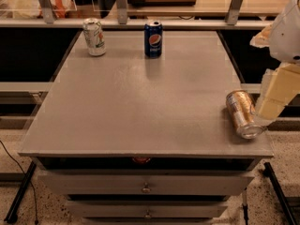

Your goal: Pick orange can

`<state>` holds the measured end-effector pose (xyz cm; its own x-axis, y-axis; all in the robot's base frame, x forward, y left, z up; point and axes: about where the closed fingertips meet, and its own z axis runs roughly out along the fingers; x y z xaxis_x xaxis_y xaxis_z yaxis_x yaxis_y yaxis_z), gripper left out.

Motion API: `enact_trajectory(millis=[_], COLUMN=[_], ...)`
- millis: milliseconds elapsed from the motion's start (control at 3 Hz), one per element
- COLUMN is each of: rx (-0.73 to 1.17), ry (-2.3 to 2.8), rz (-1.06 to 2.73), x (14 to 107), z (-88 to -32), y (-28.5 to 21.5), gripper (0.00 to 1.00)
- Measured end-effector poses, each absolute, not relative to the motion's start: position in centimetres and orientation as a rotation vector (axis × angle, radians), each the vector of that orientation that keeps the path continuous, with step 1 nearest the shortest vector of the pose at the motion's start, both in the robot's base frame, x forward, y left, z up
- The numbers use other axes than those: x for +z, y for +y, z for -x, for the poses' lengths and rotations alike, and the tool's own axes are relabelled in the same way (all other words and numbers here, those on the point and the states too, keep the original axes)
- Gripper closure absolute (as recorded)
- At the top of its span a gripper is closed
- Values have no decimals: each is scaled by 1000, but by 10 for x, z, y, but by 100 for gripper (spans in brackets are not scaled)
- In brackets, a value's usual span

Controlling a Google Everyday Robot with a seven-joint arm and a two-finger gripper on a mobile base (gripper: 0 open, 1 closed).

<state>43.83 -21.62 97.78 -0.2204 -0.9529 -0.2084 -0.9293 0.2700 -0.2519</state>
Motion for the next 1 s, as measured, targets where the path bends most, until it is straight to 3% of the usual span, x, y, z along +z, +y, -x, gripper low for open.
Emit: enact_trajectory(millis=[1000], rx=[-110], ry=[2458], rz=[1519], x=[956], z=[-458], y=[-235], gripper=[0])
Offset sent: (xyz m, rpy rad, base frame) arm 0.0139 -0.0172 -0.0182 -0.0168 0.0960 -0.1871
